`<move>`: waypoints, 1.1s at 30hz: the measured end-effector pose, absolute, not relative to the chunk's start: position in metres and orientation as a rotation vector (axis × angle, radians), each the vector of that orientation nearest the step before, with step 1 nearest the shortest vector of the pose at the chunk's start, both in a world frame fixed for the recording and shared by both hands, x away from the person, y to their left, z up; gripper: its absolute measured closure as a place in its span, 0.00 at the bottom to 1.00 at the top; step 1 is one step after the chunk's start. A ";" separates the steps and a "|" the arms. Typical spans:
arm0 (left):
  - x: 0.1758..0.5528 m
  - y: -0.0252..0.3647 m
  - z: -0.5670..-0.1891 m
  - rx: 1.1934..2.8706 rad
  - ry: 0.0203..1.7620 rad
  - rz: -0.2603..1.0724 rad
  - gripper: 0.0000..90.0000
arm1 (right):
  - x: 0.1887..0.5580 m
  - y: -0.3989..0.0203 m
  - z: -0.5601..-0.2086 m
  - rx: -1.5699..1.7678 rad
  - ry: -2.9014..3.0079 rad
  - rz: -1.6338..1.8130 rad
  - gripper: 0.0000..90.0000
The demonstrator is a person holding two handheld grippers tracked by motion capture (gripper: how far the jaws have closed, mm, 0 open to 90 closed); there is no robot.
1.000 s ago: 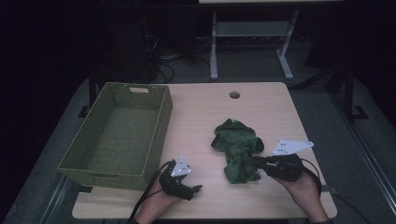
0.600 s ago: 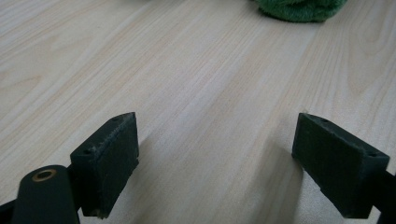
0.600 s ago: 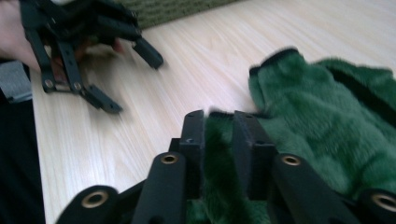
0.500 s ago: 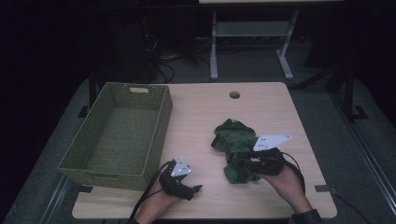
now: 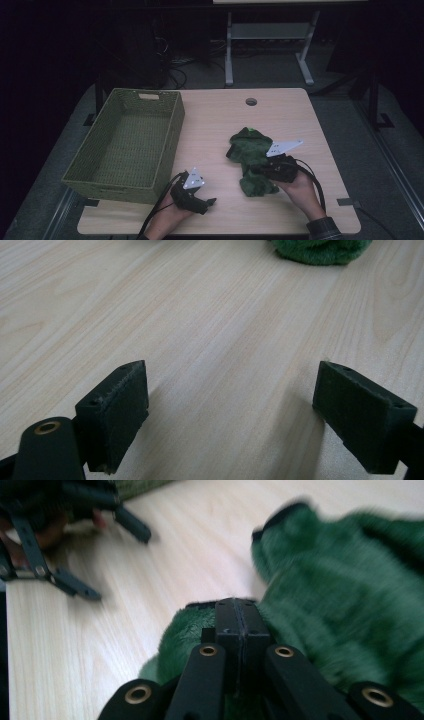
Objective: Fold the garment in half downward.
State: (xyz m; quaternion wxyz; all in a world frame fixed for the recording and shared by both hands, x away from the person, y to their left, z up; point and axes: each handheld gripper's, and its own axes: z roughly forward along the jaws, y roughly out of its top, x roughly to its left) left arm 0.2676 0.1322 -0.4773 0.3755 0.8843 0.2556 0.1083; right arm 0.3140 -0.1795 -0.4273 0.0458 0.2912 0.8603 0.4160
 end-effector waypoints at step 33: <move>0.276 0.124 -0.467 2.277 0.666 0.221 0.19 | 0.307 -0.190 -0.427 0.952 2.571 1.243 0.61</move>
